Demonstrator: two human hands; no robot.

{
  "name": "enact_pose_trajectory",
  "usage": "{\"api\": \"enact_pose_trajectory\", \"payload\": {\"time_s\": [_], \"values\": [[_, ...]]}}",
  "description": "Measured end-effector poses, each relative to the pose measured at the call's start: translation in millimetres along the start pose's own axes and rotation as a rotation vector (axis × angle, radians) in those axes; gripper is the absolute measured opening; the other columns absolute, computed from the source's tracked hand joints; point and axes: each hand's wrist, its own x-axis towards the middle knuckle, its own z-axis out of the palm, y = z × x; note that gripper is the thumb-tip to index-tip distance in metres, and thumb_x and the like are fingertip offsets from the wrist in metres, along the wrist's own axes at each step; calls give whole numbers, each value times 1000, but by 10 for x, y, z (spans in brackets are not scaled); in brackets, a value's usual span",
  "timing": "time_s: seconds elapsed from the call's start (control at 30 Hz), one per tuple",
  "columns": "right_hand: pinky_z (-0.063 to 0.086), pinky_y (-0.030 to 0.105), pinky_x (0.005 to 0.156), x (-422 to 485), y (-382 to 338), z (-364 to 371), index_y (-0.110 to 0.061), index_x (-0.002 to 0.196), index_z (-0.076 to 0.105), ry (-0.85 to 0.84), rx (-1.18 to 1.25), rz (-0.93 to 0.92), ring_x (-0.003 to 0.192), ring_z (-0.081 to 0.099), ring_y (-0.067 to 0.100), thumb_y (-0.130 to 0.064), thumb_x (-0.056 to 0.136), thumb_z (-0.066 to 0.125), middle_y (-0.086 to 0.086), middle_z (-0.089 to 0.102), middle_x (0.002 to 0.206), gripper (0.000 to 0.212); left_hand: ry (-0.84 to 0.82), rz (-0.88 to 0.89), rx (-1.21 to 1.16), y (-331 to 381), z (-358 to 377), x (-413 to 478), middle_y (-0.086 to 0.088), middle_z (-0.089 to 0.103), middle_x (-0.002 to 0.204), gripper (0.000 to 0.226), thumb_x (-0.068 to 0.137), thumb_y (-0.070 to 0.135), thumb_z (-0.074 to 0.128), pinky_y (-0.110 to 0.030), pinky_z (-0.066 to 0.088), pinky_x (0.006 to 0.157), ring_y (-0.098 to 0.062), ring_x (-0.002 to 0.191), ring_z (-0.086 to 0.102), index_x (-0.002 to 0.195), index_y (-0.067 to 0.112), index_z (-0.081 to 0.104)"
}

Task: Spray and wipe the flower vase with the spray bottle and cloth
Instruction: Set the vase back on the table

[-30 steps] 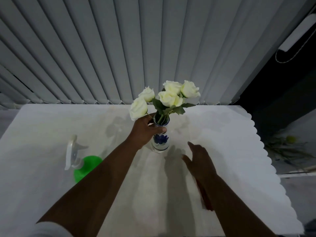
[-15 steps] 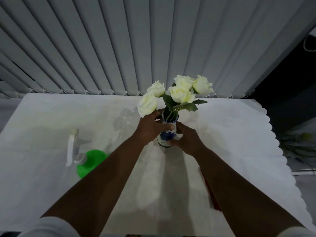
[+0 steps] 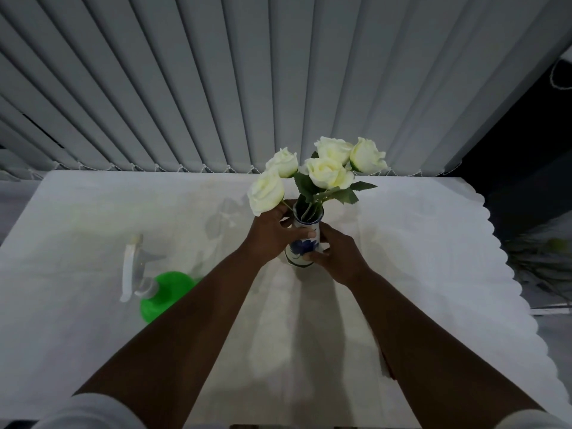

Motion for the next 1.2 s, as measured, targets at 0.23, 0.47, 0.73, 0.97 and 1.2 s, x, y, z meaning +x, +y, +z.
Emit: {"api": "enact_pose_trajectory", "payload": {"time_s": [0.23, 0.47, 0.73, 0.97, 1.2], "values": [[51, 42, 101, -68, 8, 31, -20, 151, 29, 8, -92, 88, 128, 53, 21, -35, 76, 80, 4, 52, 146, 92, 11, -21, 23, -98, 4, -158, 11, 69, 118, 66, 60, 31, 88, -23, 47, 97, -4, 110, 62, 122, 29, 64], [48, 49, 103, -290, -7, -110, -16, 152, 28, 50, -105, 162, 133, 49, 26, -37, 73, 83, 9, 43, 152, 99, 29, -133, 51, -212, -162, -435, 5, 45, 149, 94, 66, 27, 87, -25, 37, 104, -8, 131, 46, 147, 21, 38], [30, 38, 116, -545, -204, -644, -9, 151, 28, 68, -361, 221, 140, 39, 27, -52, 91, 57, 13, 39, 154, 80, 61, -244, 642, -83, -659, -748, -9, 33, 157, 75, 89, 50, 56, -36, 24, 118, -25, 144, 32, 150, 17, 28], [31, 37, 112, -747, -387, -1003, -10, 148, 33, 101, -559, 251, 138, 39, 27, -50, 95, 49, 12, 49, 144, 69, 307, -7, 757, 461, -913, -974, -9, 57, 139, 62, 88, 47, 60, -33, 34, 109, -26, 130, 50, 138, 11, 49], [28, 33, 114, -1303, 107, -760, -18, 148, 34, -1, -654, 385, 141, 35, 23, -46, 97, 49, 9, 44, 148, 60, 762, 293, 554, 612, -1410, -1596, -13, 70, 112, 45, 80, 36, 74, -34, 46, 96, -29, 101, 67, 112, 6, 67]]}}
